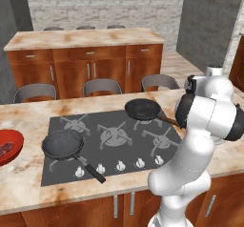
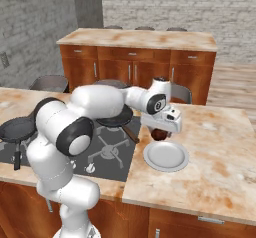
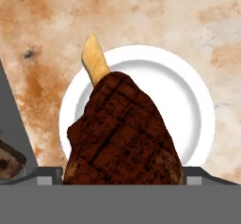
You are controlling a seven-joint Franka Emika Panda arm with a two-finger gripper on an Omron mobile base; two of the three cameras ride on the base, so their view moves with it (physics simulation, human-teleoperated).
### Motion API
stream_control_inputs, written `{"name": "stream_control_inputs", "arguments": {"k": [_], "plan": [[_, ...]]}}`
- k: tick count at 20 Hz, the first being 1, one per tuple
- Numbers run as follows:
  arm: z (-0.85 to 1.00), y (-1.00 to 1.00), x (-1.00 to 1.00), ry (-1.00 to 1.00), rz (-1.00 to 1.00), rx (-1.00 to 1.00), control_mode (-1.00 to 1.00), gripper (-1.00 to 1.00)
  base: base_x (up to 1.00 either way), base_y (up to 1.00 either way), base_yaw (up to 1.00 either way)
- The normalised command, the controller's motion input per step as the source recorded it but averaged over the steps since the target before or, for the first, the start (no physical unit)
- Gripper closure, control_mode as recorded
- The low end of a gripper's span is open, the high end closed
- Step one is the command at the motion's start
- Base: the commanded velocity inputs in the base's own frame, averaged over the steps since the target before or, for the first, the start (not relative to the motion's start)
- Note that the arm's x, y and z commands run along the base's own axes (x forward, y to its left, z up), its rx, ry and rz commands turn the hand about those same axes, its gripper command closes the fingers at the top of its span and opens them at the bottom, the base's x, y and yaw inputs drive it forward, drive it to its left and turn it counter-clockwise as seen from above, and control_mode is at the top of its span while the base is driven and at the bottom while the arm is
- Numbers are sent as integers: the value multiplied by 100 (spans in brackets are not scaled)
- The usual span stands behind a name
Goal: Place one of the steaks on the plate and the other in the bowl. Then place the bowl in the fridge.
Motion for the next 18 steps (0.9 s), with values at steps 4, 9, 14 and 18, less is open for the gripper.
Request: {"name": "stream_control_inputs", "arguments": {"k": [4, 9, 14, 18], "plan": [[-59, -4, -41, 2, -13, 0, -100, 100, 0, 0, 0], [-55, 0, -31, 0, 0, 0, -100, 100, 0, 0, 0], [-33, -4, -3, -15, 0, 0, -100, 100, 0, 0, 0], [-16, -2, 0, -7, 0, 0, -100, 100, 0, 0, 0]]}}
